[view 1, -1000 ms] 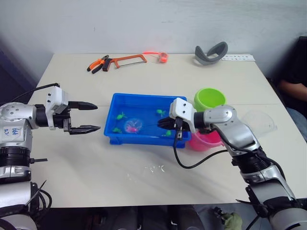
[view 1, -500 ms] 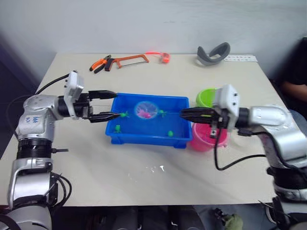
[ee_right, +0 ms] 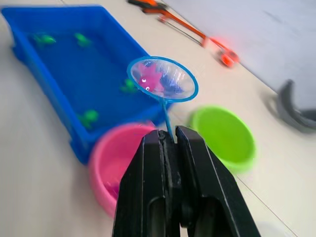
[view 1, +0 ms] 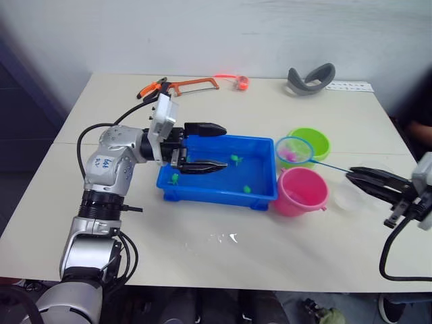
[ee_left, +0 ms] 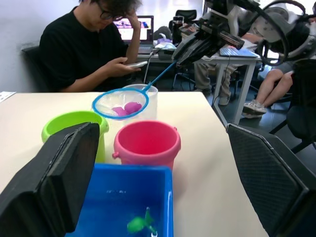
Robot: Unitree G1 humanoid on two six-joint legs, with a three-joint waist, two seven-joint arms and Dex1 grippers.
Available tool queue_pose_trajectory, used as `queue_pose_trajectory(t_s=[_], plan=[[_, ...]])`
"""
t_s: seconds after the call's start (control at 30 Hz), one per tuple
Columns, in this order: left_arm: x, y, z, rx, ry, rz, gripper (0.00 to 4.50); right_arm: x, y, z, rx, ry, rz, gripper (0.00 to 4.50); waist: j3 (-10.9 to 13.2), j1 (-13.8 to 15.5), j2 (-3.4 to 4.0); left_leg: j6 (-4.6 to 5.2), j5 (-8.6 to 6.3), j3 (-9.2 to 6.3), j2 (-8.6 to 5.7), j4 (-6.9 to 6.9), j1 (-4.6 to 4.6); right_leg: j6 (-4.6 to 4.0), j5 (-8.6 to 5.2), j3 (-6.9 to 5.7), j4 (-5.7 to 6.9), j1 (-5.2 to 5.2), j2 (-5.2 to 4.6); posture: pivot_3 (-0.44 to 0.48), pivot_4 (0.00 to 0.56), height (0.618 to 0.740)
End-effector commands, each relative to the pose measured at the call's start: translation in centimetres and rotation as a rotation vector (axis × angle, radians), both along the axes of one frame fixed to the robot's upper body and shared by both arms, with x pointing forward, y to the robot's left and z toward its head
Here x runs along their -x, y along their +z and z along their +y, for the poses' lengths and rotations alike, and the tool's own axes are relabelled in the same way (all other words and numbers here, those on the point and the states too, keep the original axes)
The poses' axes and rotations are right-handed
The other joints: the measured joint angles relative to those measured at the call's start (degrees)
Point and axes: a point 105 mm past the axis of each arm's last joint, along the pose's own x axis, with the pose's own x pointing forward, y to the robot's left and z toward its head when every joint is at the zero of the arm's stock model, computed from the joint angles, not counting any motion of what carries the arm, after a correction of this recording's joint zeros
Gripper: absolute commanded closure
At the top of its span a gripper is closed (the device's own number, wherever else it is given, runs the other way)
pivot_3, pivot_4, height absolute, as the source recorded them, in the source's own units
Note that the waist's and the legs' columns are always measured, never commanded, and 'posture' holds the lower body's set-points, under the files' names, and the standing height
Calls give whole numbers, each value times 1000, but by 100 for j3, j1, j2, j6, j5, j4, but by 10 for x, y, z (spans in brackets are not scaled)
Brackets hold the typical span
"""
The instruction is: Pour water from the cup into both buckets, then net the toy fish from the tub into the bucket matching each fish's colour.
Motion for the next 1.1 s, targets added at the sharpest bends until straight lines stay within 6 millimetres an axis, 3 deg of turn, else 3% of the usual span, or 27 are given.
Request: queue_pose_trajectory(t_s=[0.03,0.13,0.3,0.5,0.67,1.1], plan=[[9,-6,-10,-27,-25,-33,27,10,-1,-8,169,-17,-94,4500,-1,-34,2,0,0,6,0,0,6,0,0,7,2,0,1,0,150,740],[8,-15,-12,-51,-14,-48,27,13,-19,-16,385,-11,-130,4500,-2,-14,4,-2,1,10,1,-5,15,0,0,14,3,1,3,0,150,740],[6,-17,-15,-49,-11,-68,27,9,-31,-28,552,-63,-254,4500,-2,-9,4,-2,3,13,-1,-2,14,2,1,21,2,1,3,0,150,740],[6,-16,-15,-38,-12,-80,27,16,-49,-18,843,94,-376,4500,-2,-8,4,-4,4,10,-1,-2,13,2,1,19,0,1,4,0,150,740],[5,-20,-16,-24,-11,-72,27,12,-37,-16,995,66,-539,4500,-2,-13,4,-9,6,12,0,-2,17,2,1,32,-1,3,5,0,150,740],[2,-24,-19,48,31,-26,27,8,-29,-14,1214,135,-739,4500,-2,-18,4,-14,9,9,1,-4,17,-1,-1,79,-2,2,12,0,150,740]])
